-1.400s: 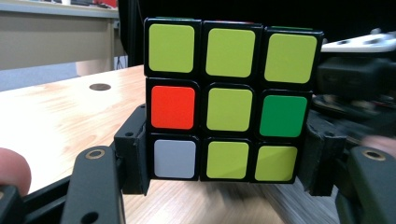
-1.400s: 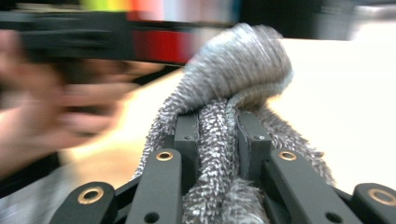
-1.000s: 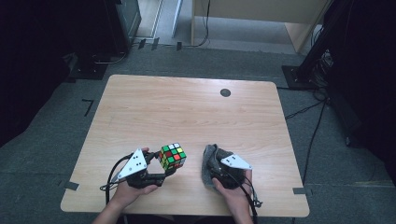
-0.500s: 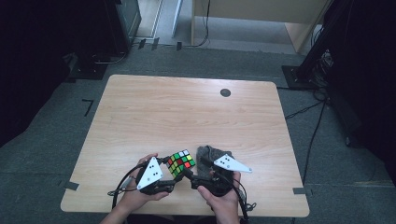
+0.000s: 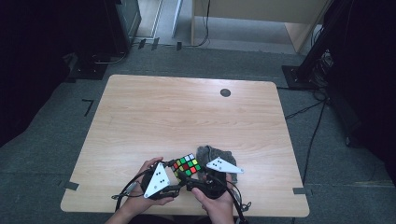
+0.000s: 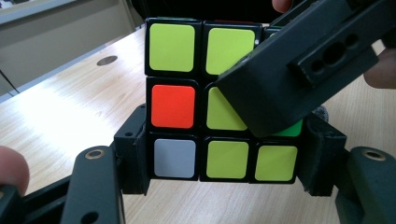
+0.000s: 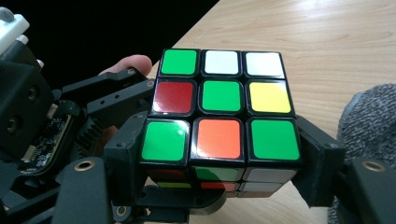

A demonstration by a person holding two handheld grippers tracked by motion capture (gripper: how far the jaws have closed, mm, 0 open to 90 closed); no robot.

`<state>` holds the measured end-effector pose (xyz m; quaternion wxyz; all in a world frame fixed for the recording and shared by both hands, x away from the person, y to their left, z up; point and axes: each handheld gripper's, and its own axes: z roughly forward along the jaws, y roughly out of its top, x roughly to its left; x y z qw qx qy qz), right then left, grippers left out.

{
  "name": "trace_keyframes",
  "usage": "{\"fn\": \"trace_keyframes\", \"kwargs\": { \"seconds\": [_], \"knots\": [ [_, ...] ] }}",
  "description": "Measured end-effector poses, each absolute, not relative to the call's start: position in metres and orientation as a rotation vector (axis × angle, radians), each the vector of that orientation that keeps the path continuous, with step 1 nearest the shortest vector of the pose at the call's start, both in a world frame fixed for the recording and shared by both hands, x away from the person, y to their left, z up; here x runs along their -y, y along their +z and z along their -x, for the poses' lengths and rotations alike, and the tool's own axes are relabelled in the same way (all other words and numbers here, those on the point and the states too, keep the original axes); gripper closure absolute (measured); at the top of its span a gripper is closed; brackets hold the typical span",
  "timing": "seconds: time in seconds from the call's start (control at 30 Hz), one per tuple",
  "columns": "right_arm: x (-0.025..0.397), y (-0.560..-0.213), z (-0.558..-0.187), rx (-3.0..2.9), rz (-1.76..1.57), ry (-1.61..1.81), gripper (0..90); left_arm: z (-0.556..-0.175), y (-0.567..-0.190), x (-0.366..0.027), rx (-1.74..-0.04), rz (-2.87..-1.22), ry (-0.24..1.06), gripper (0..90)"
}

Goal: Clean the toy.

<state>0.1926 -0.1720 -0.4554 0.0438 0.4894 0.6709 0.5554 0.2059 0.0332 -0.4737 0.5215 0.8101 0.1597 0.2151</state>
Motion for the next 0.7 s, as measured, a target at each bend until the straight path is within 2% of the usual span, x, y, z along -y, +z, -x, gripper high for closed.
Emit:
{"fn": "trace_keyframes", "kwargs": {
  "seconds": [0.17,0.27,0.37,0.67,0.7],
  "knots": [
    [0.172,-0.456,-0.190,-2.035,-1.495,1.660,34.0,-0.209,-0.474,-0.031,-0.399,-1.959,0.499,32.9],
    [0.170,-0.457,-0.190,-2.049,-1.498,1.633,34.0,-0.208,-0.473,-0.030,-0.405,-1.956,0.513,27.6],
    [0.166,-0.458,-0.189,-2.070,-1.487,1.622,34.0,-0.207,-0.472,-0.029,-0.405,-1.950,0.525,26.1],
    [0.159,-0.454,-0.185,-2.092,-1.463,1.623,33.5,-0.203,-0.469,-0.027,-0.378,-1.937,0.586,33.2],
    [0.159,-0.453,-0.185,-2.084,-1.462,1.640,29.2,-0.203,-0.469,-0.027,-0.383,-1.941,0.592,33.4]
  ]
}}
